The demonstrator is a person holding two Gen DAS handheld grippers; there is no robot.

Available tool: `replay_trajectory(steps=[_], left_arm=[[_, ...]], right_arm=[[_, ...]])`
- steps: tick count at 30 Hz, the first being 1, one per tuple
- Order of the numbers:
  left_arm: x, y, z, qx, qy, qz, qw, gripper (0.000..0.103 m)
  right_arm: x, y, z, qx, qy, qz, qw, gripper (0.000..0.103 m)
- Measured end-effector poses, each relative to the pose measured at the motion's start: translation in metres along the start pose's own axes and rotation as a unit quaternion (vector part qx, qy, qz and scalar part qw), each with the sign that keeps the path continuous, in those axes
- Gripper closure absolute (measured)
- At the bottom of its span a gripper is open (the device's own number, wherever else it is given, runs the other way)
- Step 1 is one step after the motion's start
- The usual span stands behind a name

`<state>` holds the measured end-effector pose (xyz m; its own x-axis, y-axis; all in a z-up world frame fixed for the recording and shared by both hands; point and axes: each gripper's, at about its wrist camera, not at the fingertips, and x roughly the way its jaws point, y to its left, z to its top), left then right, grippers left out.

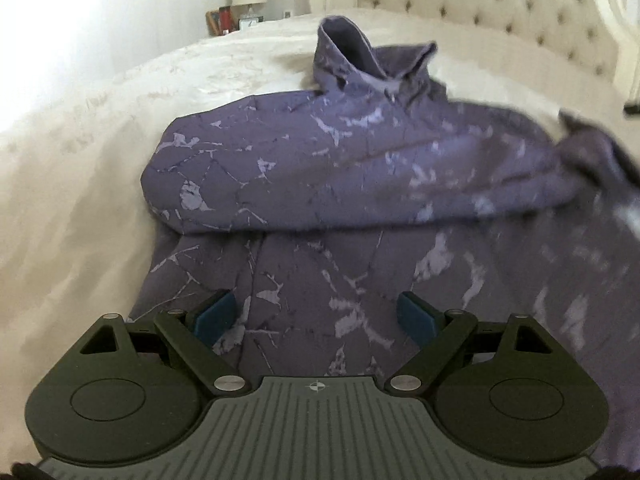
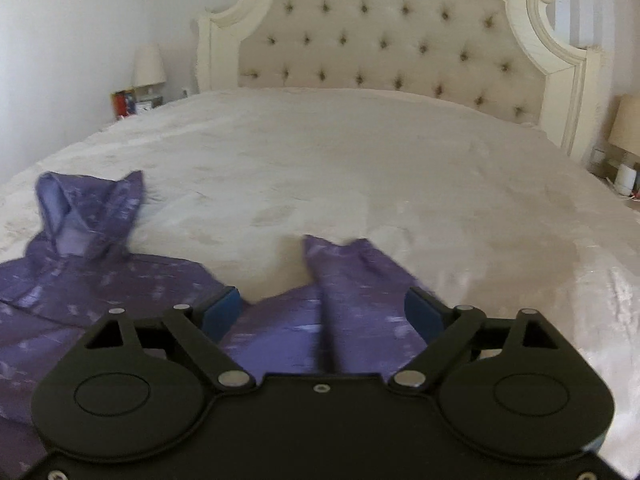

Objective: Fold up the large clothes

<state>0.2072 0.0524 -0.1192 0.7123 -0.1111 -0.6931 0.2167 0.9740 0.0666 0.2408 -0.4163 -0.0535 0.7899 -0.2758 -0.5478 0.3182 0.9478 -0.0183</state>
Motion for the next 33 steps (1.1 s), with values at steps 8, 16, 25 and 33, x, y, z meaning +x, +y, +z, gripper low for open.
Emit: replay_trajectory(steps=[8,16,25,33], left_arm=[[0.002,0.0,-0.006,-0.005,0.004,0.003,1.0,0.014],[0.005,-0.006,-0.007,0.007,0.003,0.011,0.9999,0.013],[0.005,-0.005,-0.007,0.004,0.005,0.009,0.9999,0.013],[0.005,-0.004,-0.008,0.0,0.004,0.008,1.0,0.013]], right_arm=[[0.029,-0.011,0.005,-0.002,0.021,0.006,1.0,0.011],[0.062,0.001,0.0,-0.018,0.034,0.019,0.999,0.011],[0.109,0.014,0.02,-0.022,0.073,-0.02,0.997,0.025],[0.1,-0.004,0.018,0.017,0.084,0.007,0.996,0.087]])
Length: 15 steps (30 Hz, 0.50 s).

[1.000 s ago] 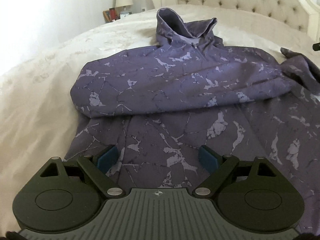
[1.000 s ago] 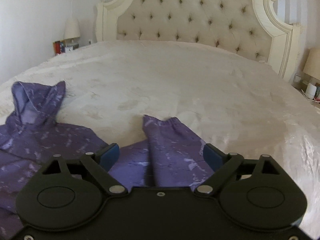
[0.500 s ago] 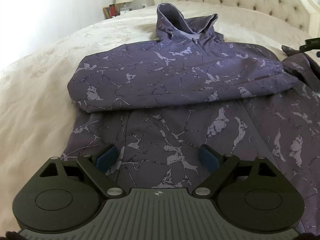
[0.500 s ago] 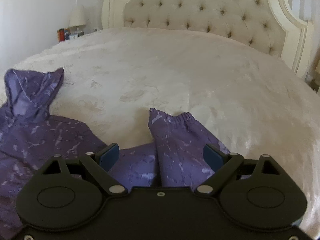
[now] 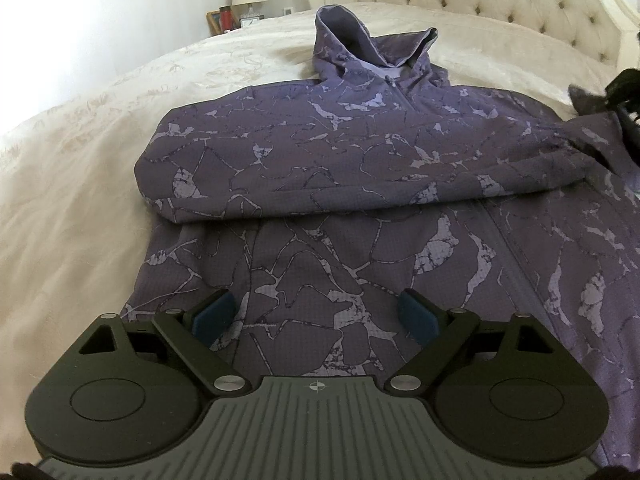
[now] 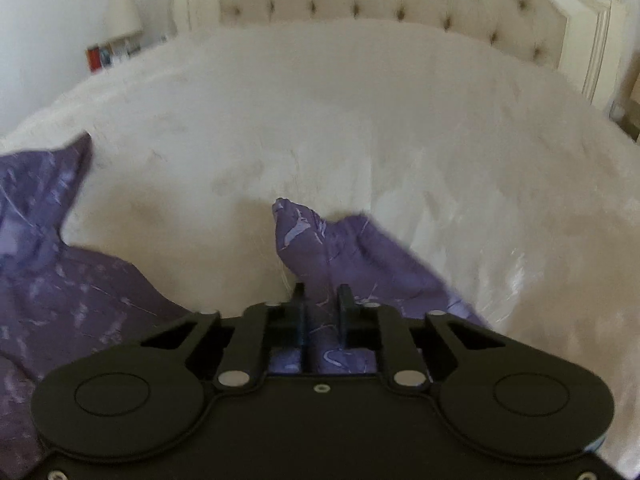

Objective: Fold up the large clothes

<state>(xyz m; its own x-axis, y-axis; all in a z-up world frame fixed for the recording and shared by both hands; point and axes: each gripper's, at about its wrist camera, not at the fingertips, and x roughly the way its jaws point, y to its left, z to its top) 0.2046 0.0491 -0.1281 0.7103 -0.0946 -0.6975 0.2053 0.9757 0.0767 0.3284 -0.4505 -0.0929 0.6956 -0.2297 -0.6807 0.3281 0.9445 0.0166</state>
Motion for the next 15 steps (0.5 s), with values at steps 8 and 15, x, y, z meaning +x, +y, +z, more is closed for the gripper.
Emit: replay_trajectory(steps=[8,15], left_arm=[[-0.002,0.004,0.003,-0.017,0.002,-0.009,0.9998,0.014],[-0.015,0.028,0.014,-0.066,0.008,-0.05,0.9966,0.021]], right_arm=[[-0.124,0.026,0.035,0.003,-0.138,0.092,0.986,0.087],[-0.19,0.133,0.036,-0.042,-0.18,0.23,0.955,0.087]])
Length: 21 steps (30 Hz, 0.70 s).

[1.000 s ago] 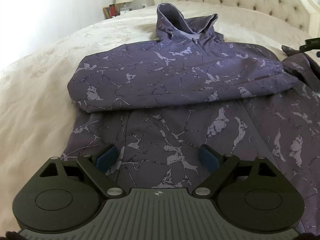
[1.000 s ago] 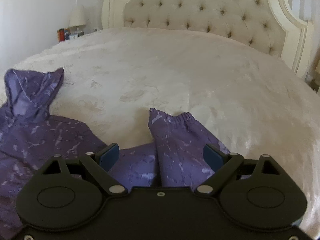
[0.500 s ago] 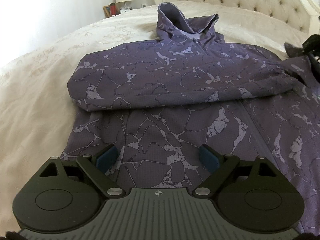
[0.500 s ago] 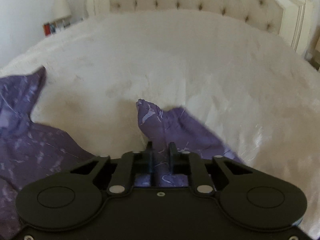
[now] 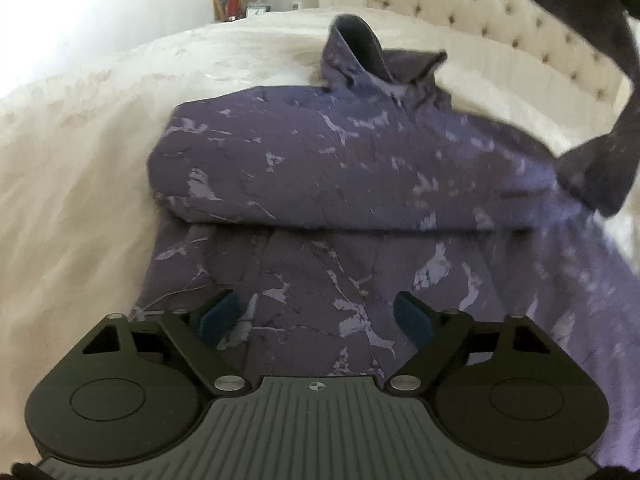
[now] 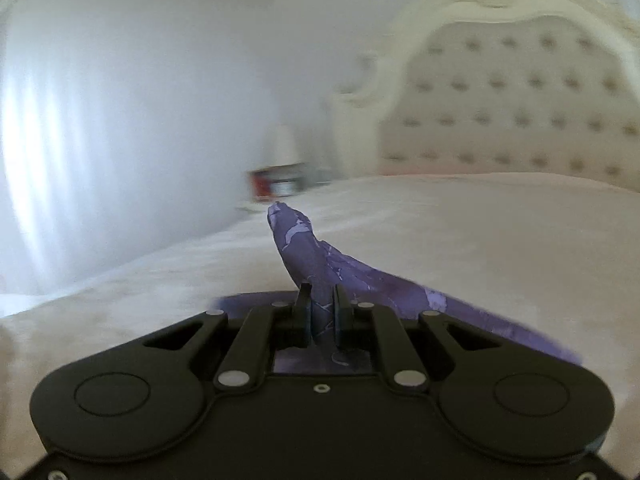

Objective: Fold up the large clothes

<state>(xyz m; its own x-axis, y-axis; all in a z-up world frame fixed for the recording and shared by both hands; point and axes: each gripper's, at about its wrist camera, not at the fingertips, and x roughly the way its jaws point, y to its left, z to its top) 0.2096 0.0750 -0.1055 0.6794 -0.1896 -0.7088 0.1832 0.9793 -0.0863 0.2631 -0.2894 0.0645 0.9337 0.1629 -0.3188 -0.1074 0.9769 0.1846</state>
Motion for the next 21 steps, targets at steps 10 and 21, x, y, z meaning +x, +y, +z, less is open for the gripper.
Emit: replay_trajectory(steps=[10,21], left_arm=[[-0.047,0.055,0.009,-0.04,-0.041,0.029,0.998,0.021],[-0.069,0.079,0.023,-0.049,-0.079,0.05,0.9944,0.022]], right_arm=[[0.077,0.164,-0.105,-0.107,0.092,0.112,0.984,0.082],[0.066,0.173,-0.176,-0.119,0.156,0.181,0.964,0.033]])
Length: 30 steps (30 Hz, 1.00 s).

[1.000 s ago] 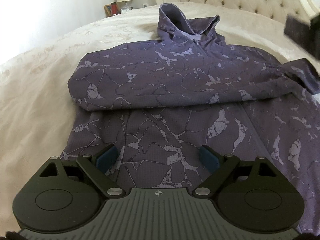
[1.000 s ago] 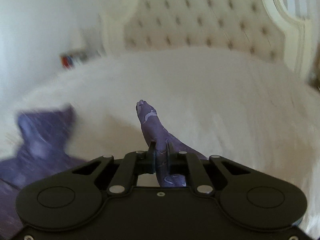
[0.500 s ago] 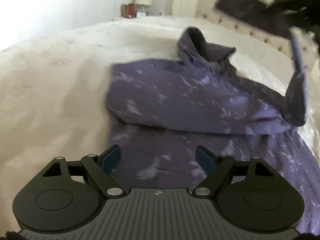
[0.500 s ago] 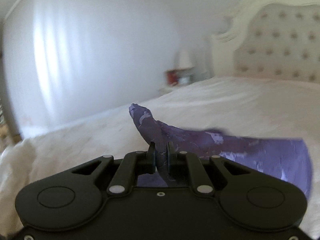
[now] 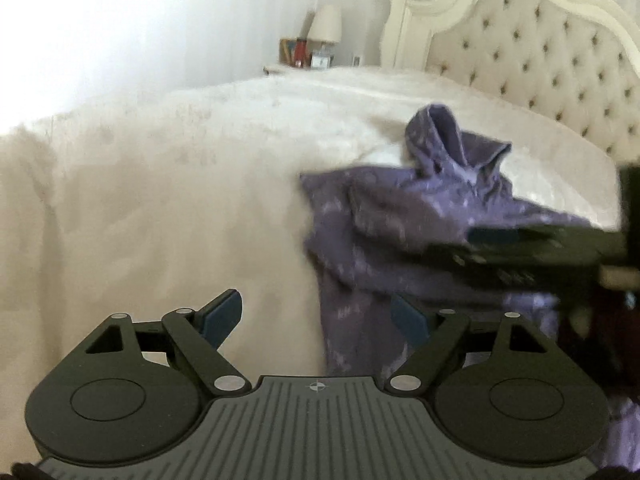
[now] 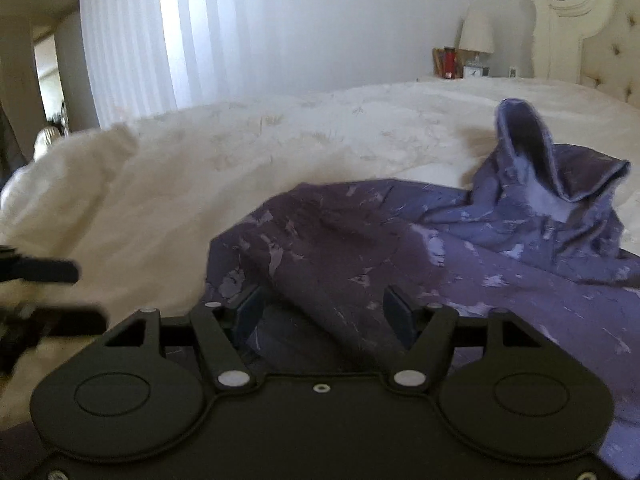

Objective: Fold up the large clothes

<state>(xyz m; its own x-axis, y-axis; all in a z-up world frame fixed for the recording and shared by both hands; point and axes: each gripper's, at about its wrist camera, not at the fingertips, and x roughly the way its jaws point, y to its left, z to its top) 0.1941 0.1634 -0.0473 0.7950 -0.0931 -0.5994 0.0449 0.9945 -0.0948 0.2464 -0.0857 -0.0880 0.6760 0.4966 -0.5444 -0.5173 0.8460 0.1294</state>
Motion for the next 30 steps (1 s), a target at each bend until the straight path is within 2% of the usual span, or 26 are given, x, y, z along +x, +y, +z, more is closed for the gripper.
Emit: replay_trajectory(steps=[5,8,12,14,16,19,23,30], left_arm=[[0.009,-0.021,0.025,0.017,-0.033,-0.012,0.9992,0.022],[0.023,-0.043,0.037,0.042,-0.059,-0.02,0.9972,0.021],[0.054,-0.066,0.043,0.061,-0.078,-0.013,0.995,0.021],[0.072,-0.072,0.04,0.068,-0.062,-0.004,0.9957,0.021],[0.091,-0.072,0.032,0.074,-0.024,0.004,0.997,0.021],[0.124,-0.067,0.013,0.077,0.075,-0.002,0.9942,0.021],[0.118,-0.067,-0.003,0.106,0.059,-0.002,0.9927,0.021],[0.115,-0.064,-0.004,0.107,0.059,-0.006,0.9925,0.021]], right_arm=[[-0.035,-0.029,-0.002,0.042,-0.024,-0.015,0.999,0.031],[-0.061,-0.057,-0.015,0.066,-0.03,-0.047,0.996,0.031],[-0.09,-0.088,-0.032,0.107,-0.03,-0.09,0.99,0.031],[-0.102,-0.099,-0.041,0.12,-0.032,-0.107,0.986,0.031],[-0.114,-0.105,-0.049,0.128,-0.032,-0.119,0.984,0.031],[-0.126,-0.112,-0.058,0.132,-0.033,-0.136,0.981,0.03],[-0.131,-0.12,-0.059,0.147,-0.047,-0.145,0.977,0.026],[-0.108,-0.144,-0.045,0.162,-0.064,-0.154,0.973,0.024]])
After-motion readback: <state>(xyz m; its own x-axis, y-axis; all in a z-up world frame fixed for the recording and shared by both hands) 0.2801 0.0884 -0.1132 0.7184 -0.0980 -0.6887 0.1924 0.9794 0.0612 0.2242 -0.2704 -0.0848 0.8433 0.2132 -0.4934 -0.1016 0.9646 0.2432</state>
